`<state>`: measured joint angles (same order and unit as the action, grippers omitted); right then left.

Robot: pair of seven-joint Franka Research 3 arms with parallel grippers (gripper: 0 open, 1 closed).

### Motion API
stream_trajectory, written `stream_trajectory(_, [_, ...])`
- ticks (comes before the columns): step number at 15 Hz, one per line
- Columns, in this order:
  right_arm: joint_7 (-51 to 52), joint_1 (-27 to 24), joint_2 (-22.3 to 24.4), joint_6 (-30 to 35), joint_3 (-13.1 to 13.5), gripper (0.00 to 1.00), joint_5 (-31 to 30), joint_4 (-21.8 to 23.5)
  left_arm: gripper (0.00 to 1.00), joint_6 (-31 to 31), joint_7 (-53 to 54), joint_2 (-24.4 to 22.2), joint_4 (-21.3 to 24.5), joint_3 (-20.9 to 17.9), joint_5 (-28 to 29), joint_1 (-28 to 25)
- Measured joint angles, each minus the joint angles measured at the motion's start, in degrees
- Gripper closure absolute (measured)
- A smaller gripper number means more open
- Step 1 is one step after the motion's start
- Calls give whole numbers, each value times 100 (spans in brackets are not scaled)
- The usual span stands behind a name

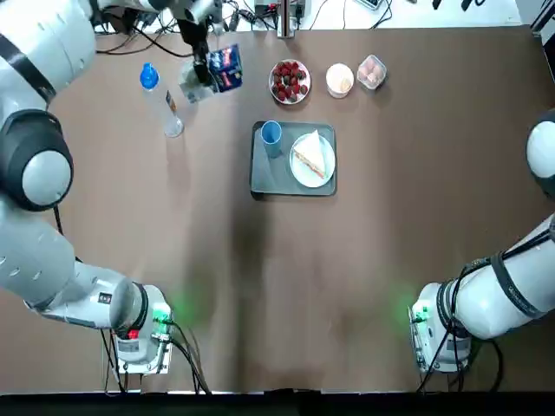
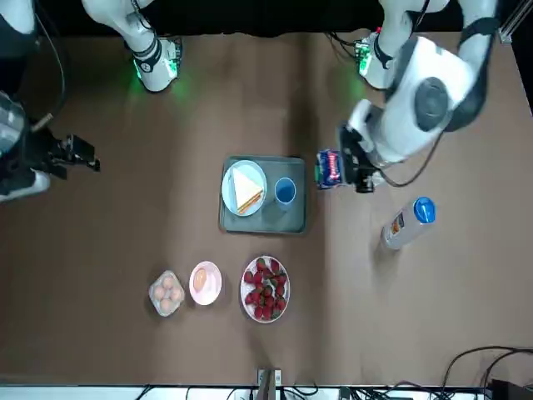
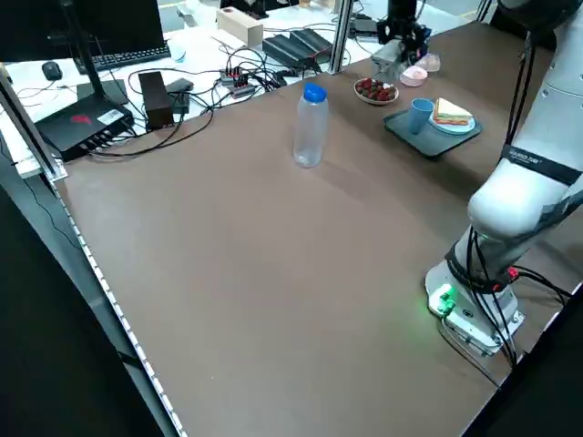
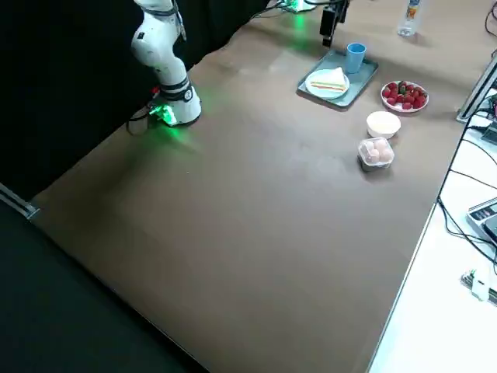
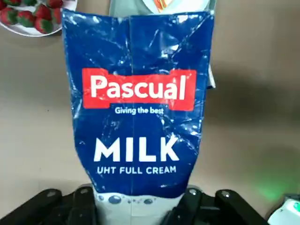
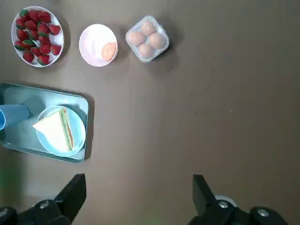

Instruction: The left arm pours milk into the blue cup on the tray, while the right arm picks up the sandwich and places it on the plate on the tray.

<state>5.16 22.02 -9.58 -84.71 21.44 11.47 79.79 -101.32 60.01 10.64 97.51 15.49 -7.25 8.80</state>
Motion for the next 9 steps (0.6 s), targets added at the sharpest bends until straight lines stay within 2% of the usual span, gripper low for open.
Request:
stream_trajectory(2, [-1, -104, 301, 121, -39, 0, -71, 62, 56, -129, -418, 82, 110, -1, 504, 496])
stream_trajectory(3, [-1, -223, 430, 140, -164, 0, -146, 132, 56, -152, -485, 143, 121, -2, 624, 637])
stream_trajectory(4, [0, -423, 564, 140, -406, 0, -234, 223, 56, -208, -581, 215, 132, -3, 729, 765])
stream_trajectory(6, [-11, -938, 775, 140, -1077, 0, -398, 407, 56, -291, -883, 362, 137, -4, 1048, 954])
stream_trajectory(7, [-26, -1104, 833, 138, -1309, 0, -430, 481, 56, -306, -1003, 427, 137, -4, 1192, 1032])
stream_trajectory(9, [-44, -1228, 905, 39, -1485, 0, -468, 646, 56, -310, -1268, 562, 139, -6, 1541, 1206])
